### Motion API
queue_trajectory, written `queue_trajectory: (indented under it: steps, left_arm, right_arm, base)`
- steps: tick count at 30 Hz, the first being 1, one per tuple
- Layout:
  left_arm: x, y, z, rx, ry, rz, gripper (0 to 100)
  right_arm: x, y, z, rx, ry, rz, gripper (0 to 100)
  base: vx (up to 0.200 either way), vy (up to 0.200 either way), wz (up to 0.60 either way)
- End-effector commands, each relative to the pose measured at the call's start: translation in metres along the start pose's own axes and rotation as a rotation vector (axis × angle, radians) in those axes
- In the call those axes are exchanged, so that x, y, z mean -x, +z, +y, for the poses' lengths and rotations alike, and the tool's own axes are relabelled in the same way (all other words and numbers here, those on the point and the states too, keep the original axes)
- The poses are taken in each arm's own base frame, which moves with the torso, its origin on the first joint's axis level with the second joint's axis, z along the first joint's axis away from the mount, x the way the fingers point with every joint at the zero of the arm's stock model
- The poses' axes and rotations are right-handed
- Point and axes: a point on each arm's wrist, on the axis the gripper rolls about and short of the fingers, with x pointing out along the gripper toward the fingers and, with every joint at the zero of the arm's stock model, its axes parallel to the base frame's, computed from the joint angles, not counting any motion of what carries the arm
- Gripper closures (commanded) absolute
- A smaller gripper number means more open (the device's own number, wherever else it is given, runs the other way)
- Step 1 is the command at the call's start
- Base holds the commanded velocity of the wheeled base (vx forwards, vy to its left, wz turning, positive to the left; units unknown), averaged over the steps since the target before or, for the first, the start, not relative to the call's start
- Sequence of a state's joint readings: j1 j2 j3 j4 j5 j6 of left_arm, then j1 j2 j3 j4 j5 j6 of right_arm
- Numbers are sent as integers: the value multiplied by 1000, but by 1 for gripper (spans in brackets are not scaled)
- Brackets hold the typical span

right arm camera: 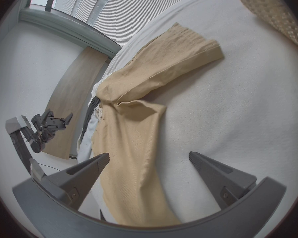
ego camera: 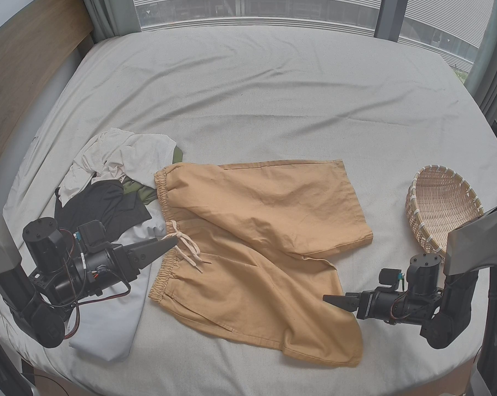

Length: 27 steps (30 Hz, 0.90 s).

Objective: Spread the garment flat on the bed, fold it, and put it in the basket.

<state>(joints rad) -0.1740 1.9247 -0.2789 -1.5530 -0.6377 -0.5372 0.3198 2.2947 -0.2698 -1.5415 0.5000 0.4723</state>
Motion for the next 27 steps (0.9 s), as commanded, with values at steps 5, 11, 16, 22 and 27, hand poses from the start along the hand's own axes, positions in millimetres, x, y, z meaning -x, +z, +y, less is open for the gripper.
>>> queue_trajectory:
  steps: [5,11,16,22,27]
  left_arm:
    - [-2,-2,2,7,2,5,0]
    - [-2,-2,3,7,3,8,0]
    - [-2,-2,2,7,2,8,0]
    - [-3,-3,1,6,-3,10,0]
    - [-3,-2,1,5,-3,9,0]
  right_arm:
    - [0,6,17,38,64,-13,0]
    - [14,-3,4,-5,-53,-8,0]
    - [32,-17,-2,-51,-118,40,0]
    - [49,-37,2,-74,-151,131,0]
    - [51,-41,3,-73,-159,152,0]
  base:
    - [0,0,0]
    - [0,0,0]
    - [0,0,0]
    - [0,0,0]
    - [0,0,0]
